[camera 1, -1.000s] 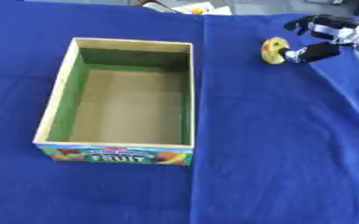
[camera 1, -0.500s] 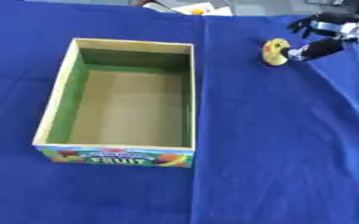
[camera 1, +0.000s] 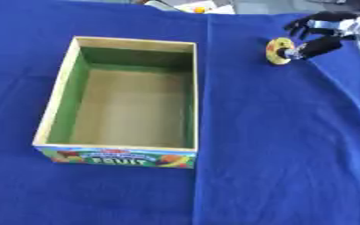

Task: Pick up objects on the table and place them in the box.

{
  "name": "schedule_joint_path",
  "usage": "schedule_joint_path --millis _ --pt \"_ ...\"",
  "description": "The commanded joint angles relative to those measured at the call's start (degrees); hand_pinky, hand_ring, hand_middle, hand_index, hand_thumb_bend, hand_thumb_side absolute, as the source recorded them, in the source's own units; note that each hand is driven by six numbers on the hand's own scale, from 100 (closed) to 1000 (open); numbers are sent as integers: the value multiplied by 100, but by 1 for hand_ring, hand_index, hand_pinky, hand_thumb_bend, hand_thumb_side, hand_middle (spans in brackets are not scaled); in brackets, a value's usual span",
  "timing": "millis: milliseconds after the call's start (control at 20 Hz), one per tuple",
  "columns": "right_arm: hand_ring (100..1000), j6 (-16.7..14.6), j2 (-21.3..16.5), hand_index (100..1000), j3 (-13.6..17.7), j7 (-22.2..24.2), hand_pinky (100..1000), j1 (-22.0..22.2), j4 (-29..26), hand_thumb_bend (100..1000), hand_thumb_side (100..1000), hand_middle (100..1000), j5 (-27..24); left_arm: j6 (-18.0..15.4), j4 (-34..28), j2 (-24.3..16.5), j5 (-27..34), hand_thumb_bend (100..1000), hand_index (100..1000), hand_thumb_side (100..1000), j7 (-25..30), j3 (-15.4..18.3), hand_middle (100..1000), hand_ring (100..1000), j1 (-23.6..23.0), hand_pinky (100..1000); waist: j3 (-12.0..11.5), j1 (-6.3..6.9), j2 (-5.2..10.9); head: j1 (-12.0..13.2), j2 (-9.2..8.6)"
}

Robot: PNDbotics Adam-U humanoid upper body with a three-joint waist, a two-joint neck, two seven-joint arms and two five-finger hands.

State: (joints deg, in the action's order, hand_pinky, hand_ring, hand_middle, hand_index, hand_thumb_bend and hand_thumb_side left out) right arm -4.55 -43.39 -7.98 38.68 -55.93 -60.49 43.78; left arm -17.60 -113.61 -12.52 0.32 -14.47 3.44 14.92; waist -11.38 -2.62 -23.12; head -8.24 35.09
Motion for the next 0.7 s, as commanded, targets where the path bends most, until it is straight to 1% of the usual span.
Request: schedule_joint_path --millis 50,200,400,450,500,650,700 --pt "861 -5 -105 1000 11 37 929 -69 -74 291 728 866 90 -3 -98 -40 -35 100 817 1000 24 9 848 823 50 578 -10 8 106 -12 -72" --pt "859 22 -70 1000 -6 -21 924 -48 -4 279 727 856 215 0 -98 -32 -34 100 817 1000 29 7 848 823 52 578 -22 10 99 -23 -79" --pt "842 76 -17 1000 -8 -189 905 -27 84 222 706 808 316 2 -98 -20 -32 100 816 1000 33 5 849 822 52 578 -38 11 84 -32 -89" --pt "832 78 -7 984 -11 -241 895 -25 86 193 686 774 324 4 -98 -18 -32 100 816 1000 35 4 849 822 52 578 -39 10 81 -32 -90" --pt "827 78 1 970 -16 -298 890 -23 76 180 673 759 323 6 -98 -16 -32 100 816 1000 37 3 849 822 52 578 -39 10 78 -29 -88" --pt "800 73 5 886 -48 -451 864 -11 1 100 559 687 286 10 -98 -15 -33 100 815 1000 41 1 849 822 53 578 -39 3 76 -20 -74" --pt "786 73 3 846 -56 -500 853 -7 -37 100 514 650 255 13 -98 -14 -34 100 815 1000 42 2 849 822 50 578 -38 1 76 -15 -72"
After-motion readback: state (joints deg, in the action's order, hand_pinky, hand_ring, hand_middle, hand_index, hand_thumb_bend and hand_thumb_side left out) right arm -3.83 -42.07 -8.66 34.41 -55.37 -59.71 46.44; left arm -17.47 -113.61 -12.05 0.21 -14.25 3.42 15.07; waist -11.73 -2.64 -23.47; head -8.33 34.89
